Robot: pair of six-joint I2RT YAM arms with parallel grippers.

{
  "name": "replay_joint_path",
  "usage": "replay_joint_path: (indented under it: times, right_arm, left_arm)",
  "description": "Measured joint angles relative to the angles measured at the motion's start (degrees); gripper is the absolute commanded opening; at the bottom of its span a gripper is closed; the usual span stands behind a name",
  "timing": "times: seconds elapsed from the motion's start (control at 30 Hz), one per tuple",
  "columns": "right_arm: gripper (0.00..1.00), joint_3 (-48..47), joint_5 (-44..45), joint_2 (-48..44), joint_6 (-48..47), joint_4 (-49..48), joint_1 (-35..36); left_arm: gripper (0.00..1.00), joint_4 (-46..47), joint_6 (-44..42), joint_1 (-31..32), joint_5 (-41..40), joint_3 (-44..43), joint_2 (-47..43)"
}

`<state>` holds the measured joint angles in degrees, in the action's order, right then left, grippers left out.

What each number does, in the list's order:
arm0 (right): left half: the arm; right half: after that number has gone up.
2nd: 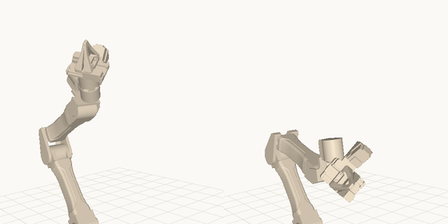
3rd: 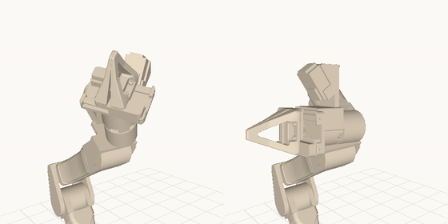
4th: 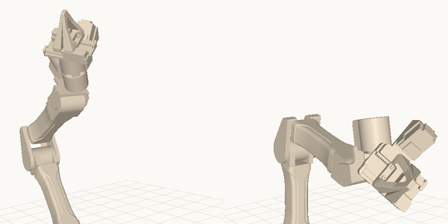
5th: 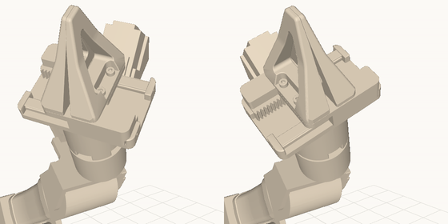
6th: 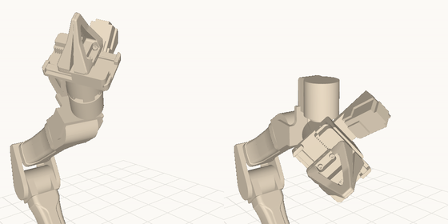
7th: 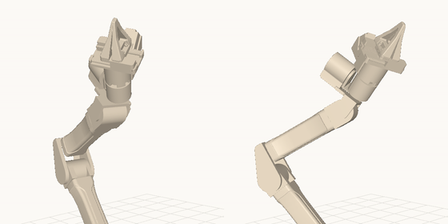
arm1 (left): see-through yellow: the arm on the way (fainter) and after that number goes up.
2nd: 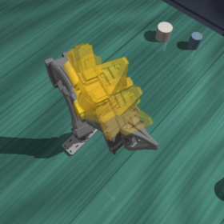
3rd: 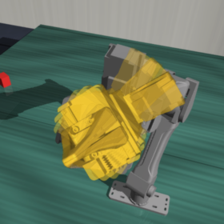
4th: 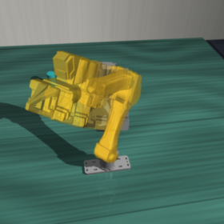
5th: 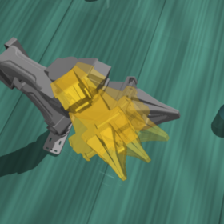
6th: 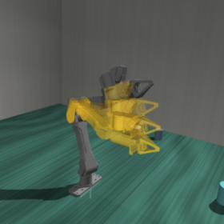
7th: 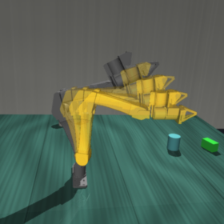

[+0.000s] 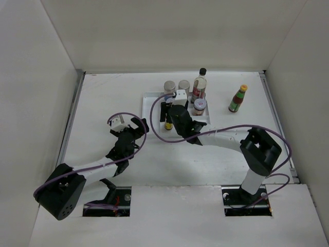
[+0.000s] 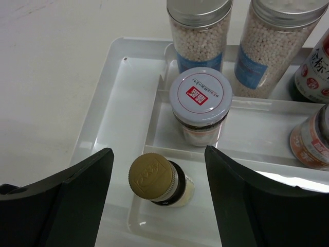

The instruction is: Organize the condiment bottles

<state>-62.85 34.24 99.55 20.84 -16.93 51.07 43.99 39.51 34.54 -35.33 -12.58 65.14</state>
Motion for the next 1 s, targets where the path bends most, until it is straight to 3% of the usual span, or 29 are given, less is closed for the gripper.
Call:
replay_joint_path:
  times: [0.1,0.23,0.47,0.63,0.8,1.0]
  right_arm:
    - [0.84,1.46,-0.20,-2.95,-0.17,0.20,-0.37]
    - [0.89,6.12,-0.42,-13.64,-1.42,0.39,-3.82]
    - [0.96,7.67,2.73,-27.54,-4.55,1.40,-28.83]
    - [0.97,7.06,3.56,-23.93,-6.78,5.09,-41.94]
    - [0.97,4.59,-0.13,-15.43,-8.07,8.87,-44.15]
    - [0.75,0.04,-1.95,-7.93,-9.18,9.53,-45.03]
  left_arm:
    - [1.00,0.00,0.00,-0.02,0.02,0.00,0.00]
    - [1.00,0.00,0.00,0.00,0.02,0.00,0.00]
    - [1.00,0.00,0.00,0.00,0.02,0.00,0.00]
    - [1.00,0.00,0.02,0.00,0.35,0.00,0.02]
    - [1.00,0.13,0.04,0.00,0.92,0.00,0.87]
    - [1.00,0.26,0.11,0.00,1.20,0.00,0.92]
